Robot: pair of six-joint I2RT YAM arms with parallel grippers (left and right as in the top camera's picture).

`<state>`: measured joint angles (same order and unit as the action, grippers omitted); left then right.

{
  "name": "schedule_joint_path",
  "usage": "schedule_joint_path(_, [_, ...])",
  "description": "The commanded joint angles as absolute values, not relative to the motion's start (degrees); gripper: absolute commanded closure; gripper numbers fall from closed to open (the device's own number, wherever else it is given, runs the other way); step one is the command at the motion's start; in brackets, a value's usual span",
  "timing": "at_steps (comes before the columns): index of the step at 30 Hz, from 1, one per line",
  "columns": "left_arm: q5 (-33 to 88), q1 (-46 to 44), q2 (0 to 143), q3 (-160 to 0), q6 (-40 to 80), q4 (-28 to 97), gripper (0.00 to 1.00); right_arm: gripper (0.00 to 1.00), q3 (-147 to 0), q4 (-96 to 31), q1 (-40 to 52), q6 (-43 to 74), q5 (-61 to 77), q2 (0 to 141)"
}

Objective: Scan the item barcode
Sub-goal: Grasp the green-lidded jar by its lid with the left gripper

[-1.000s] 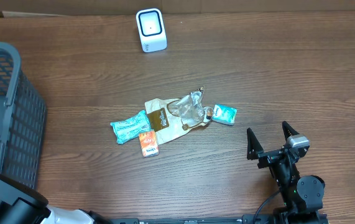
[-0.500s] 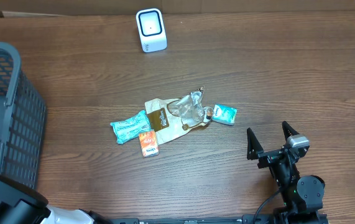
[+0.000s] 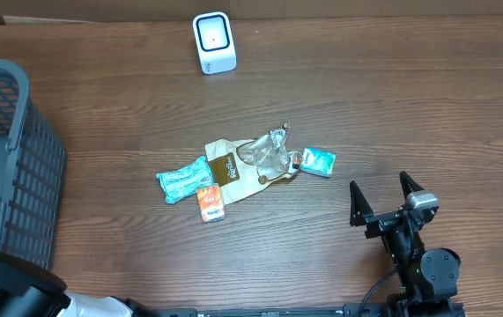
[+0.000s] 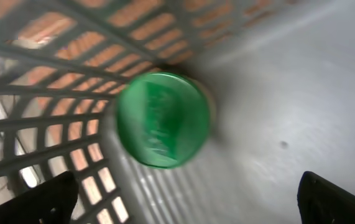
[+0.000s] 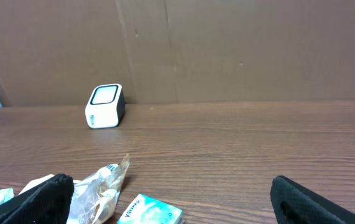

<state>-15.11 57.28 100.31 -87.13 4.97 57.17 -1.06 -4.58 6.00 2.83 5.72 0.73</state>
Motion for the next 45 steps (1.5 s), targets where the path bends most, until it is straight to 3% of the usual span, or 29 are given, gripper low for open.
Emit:
schedule_joint_path(1, [-16.9, 60.0, 100.4, -86.5, 6.9, 56.2, 0.0, 0.0, -0.4, -4.4, 5.8, 2.9, 5.7, 0.2])
schedule_joint_path(38, [-12.4, 63.4, 110.6, -86.2, 6.0, 50.3, 0.04, 0.0, -0.4, -4.4, 5.8, 2.9, 5.7, 0.2])
schedule_joint_path(45, [-12.4, 63.4, 111.9, -86.2, 6.0, 50.2, 0.17, 0.0, -0.4, -4.4, 5.8, 2.9, 5.7, 0.2])
